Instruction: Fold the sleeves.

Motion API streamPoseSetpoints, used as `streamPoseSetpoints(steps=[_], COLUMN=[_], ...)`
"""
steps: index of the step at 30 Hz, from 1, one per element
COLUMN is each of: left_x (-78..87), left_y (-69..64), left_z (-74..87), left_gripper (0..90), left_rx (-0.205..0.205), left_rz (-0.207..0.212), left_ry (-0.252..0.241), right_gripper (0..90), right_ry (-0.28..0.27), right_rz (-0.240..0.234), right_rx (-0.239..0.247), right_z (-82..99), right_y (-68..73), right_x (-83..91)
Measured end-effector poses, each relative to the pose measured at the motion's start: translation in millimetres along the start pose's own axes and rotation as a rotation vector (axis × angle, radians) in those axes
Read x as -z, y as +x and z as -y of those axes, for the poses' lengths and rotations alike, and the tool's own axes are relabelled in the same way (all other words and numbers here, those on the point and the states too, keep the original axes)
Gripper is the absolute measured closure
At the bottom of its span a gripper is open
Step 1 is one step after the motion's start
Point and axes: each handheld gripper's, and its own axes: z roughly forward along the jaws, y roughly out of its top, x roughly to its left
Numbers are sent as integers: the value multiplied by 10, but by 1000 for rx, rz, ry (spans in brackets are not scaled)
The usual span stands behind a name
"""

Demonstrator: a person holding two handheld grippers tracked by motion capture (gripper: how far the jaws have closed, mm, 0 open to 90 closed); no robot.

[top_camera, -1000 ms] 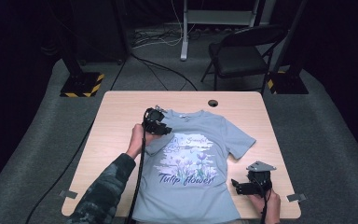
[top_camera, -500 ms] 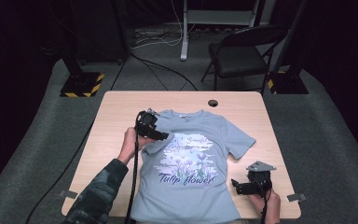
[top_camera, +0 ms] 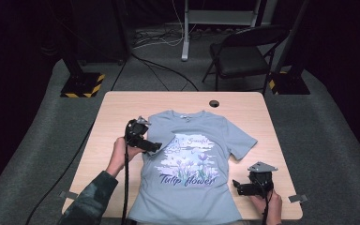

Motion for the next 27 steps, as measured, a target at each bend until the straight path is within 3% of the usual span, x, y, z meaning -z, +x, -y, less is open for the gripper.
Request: streamPoseSetpoints(steps=[13,21,27], left_x=[267,273,253], left_y=[38,92,101], left_z=[549,1001,1254], left_gripper=[9,4,4], left_rx=[44,103,145], left_rz=[-30,-66,-107], left_ry=[-33,-22,-30], right_gripper=[11,11,11], right_ry=[0,0,1], right_rz=[1,0,-3], right_rx=[0,0,0], right_z=[0,-1,-2], right_y=[0,-1,-4], right_x=[-1,-1,-3])
